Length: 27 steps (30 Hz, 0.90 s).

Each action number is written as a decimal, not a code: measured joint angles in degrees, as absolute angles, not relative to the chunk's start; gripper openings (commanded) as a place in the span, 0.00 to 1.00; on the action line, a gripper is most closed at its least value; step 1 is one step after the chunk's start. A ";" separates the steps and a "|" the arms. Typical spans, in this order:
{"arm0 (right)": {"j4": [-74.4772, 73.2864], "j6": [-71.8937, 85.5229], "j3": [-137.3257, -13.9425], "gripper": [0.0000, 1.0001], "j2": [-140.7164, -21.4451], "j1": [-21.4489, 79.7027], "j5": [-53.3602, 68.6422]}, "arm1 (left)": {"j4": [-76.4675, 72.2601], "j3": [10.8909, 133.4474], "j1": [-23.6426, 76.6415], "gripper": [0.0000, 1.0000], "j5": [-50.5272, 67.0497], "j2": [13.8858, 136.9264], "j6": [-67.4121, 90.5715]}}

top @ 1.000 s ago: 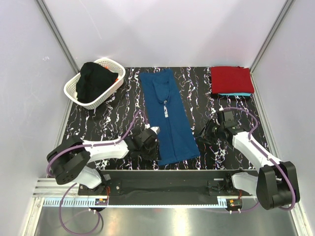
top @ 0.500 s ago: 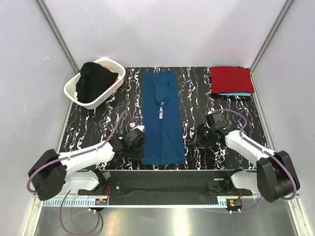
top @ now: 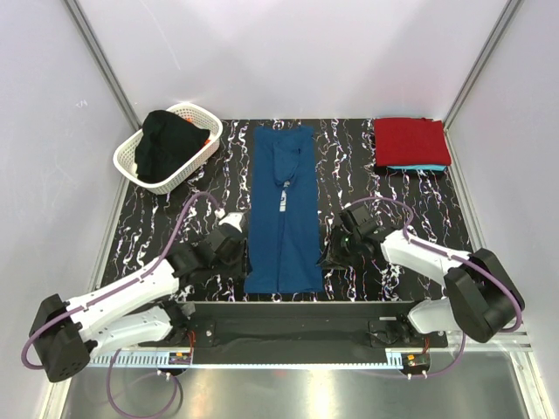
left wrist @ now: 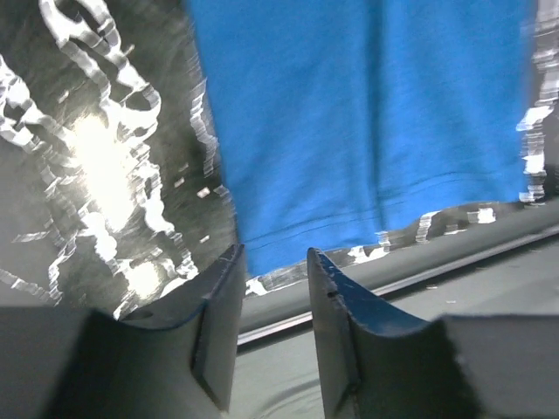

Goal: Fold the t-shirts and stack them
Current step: Fold the tshirt

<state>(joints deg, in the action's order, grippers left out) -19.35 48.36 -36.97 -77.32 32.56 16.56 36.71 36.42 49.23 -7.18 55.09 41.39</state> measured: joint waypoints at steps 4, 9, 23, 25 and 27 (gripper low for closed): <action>-19.42 49.58 -36.97 0.13 -77.32 35.77 16.36 | 31.46 36.51 49.15 0.35 -2.98 55.75 40.47; -19.59 50.00 -36.97 0.16 -76.38 37.65 15.99 | 23.00 36.69 49.12 0.34 4.08 62.59 41.17; -18.48 52.27 -34.76 0.17 -80.64 42.30 15.79 | 12.95 29.69 48.97 0.35 8.12 71.61 45.67; -19.11 53.49 -33.98 0.17 -80.23 42.33 15.31 | 12.91 28.95 48.93 0.35 8.14 71.99 45.95; -20.29 54.24 -34.04 0.17 -79.18 42.50 13.78 | 12.60 28.91 48.82 0.35 8.16 72.07 46.02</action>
<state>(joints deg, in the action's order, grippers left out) -20.29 54.24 -34.04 -79.18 42.50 13.78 12.60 28.91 48.82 8.16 72.07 46.02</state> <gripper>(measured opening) 0.167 0.348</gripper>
